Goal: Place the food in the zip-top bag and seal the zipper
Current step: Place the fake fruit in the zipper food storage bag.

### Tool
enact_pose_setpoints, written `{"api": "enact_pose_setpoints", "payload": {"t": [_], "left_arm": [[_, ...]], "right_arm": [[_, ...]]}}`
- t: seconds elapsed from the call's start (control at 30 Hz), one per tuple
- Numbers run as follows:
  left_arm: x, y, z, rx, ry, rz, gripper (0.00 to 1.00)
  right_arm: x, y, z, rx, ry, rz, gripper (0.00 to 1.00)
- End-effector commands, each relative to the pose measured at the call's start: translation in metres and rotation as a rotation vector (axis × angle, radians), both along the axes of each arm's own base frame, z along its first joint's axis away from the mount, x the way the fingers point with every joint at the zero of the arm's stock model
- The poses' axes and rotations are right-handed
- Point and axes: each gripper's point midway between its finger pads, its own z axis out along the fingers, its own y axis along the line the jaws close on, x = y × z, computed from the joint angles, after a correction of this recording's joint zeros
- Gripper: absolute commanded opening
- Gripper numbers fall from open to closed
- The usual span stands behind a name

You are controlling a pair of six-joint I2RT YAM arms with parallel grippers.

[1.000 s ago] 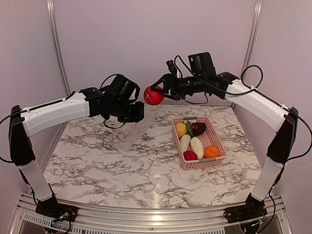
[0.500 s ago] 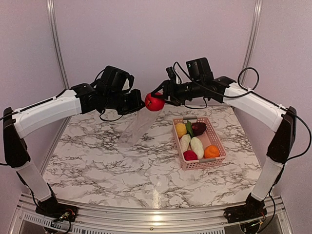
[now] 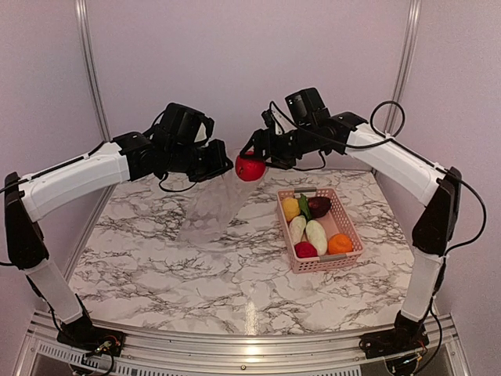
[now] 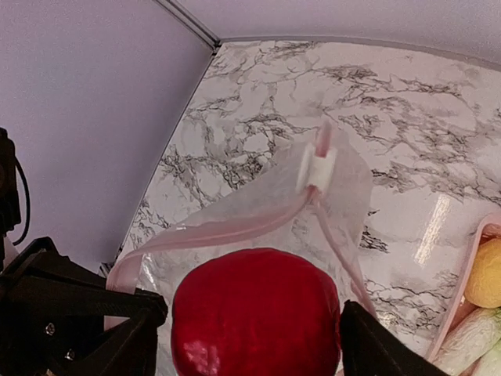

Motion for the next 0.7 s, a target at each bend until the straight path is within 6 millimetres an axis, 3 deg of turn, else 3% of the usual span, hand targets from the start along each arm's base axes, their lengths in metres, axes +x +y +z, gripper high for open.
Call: {"api": "enact_pose_setpoints", "payload": {"t": [0.0,0.2,0.37,0.53,0.67], "left_arm": [[0.005,0.006,0.02,-0.024,-0.038,0.015,0.0],[0.007,0.015,0.012,0.02,-0.034,0.026,0.0],[0.011,0.033,0.009,0.088,-0.053,0.045,0.0],[0.018,0.086,0.019,0.268,-0.079,0.117,0.0],[0.018,0.14,0.048,0.42,-0.156,0.206,0.0]], "right_arm": [[-0.01,0.014,0.009,-0.014,-0.001,0.072,0.89],[-0.02,0.013,0.065,0.099,-0.083,0.082,0.9],[-0.023,-0.003,0.089,0.139,-0.135,0.068,0.89],[-0.009,-0.051,0.103,0.147,-0.187,-0.016,0.89],[0.008,-0.099,0.095,0.076,-0.218,-0.134,0.94]]}}
